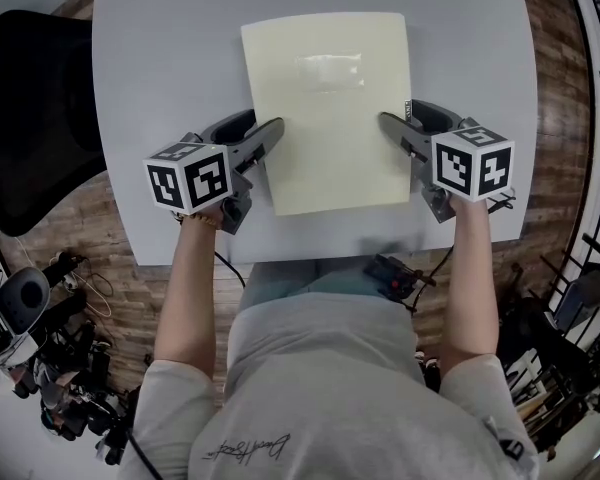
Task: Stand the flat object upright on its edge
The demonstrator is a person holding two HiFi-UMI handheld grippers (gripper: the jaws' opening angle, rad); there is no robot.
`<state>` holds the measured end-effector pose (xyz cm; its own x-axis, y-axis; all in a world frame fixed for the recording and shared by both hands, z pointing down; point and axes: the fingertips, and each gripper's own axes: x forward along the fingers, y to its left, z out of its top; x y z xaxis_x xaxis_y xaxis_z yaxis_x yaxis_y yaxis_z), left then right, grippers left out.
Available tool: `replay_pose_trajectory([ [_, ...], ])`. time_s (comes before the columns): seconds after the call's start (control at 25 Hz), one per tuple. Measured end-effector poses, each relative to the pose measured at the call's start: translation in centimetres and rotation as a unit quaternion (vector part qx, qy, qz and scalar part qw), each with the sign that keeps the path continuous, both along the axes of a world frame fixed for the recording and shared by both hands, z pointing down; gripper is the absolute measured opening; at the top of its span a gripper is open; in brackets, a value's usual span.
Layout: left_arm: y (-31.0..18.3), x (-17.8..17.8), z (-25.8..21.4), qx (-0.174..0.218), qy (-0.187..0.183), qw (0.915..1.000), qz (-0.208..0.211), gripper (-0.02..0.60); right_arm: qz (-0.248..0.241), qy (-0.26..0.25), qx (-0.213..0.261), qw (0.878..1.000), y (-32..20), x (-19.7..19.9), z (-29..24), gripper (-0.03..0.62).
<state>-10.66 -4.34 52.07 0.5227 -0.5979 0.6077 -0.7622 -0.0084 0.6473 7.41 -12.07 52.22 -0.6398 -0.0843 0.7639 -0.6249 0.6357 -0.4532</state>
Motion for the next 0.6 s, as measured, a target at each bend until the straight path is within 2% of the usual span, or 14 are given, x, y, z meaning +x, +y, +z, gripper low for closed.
replay_pose_trajectory([
  [0.6, -1.8, -0.6, -3.9, 0.055, -0.033, 0.9979, 0.003, 0.232, 0.003, -0.017, 0.057, 0.998, -1.5, -0.4, -3.5, 0.25],
])
